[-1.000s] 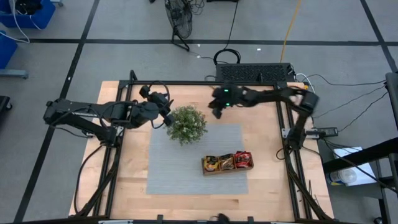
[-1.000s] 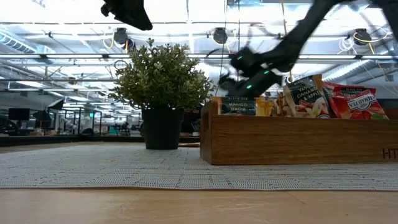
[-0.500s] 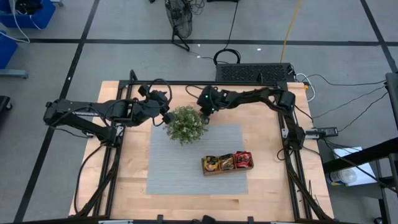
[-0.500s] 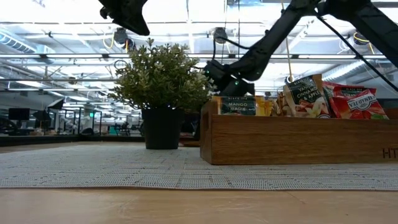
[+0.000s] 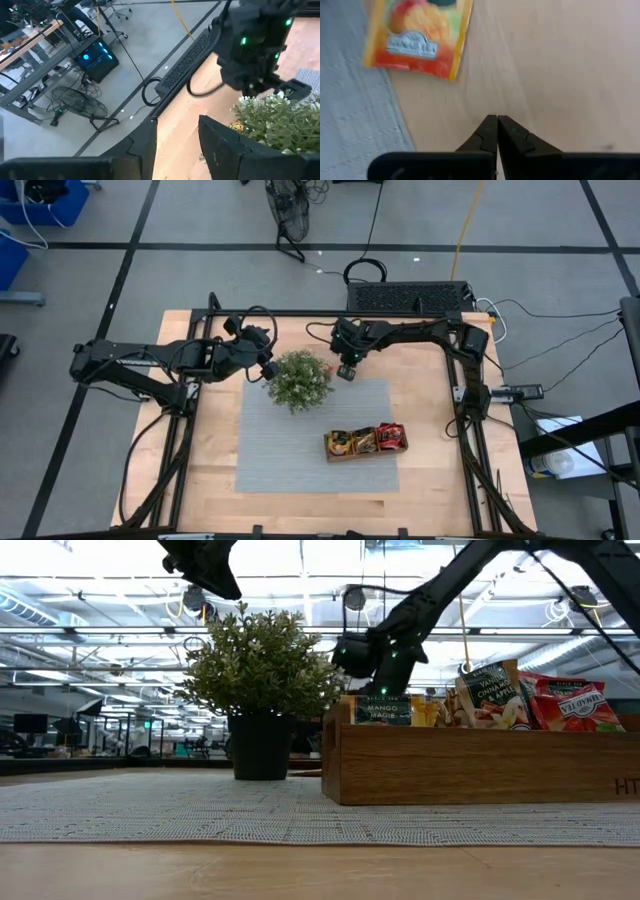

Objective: Pick & Place Tea
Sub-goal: Put the mango tea sachet into the brown organizer

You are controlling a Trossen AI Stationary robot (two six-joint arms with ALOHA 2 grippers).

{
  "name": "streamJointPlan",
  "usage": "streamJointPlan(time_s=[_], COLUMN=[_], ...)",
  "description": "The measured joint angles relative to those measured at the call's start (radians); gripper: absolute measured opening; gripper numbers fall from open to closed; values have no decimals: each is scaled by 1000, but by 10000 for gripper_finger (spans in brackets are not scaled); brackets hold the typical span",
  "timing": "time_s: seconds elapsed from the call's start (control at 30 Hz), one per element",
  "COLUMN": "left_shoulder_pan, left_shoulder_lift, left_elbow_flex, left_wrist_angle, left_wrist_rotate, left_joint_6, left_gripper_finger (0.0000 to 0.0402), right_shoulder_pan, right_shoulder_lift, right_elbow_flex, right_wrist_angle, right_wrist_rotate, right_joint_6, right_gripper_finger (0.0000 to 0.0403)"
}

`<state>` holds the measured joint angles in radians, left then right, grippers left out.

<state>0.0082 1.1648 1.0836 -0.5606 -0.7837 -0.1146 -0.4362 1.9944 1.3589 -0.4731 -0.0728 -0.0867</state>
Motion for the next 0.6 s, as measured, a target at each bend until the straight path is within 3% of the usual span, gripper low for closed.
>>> streamJointPlan(time_s=[0.3, 0.43, 0.6], left_shoulder_pan=[0, 0, 0], left_shoulder_lift=[0, 0, 0], left_elbow_flex=[0, 0, 0], left_wrist_angle=[-18, -25, -20], left_wrist_rotate=[2, 2, 3], left_joint_6=[-18, -23, -28], left_gripper_finger=[147, 147, 147], right_shoulder_pan=[74, 91, 91], right_shoulder_lift=[-101, -74, -54], right_elbow_flex=[-188, -217, -220], right_wrist_angle=[450, 521, 533], right_wrist_rotate=[-26, -104, -111], right_joint_6=[-5, -4, 15], right_gripper_finger=[0, 0, 0])
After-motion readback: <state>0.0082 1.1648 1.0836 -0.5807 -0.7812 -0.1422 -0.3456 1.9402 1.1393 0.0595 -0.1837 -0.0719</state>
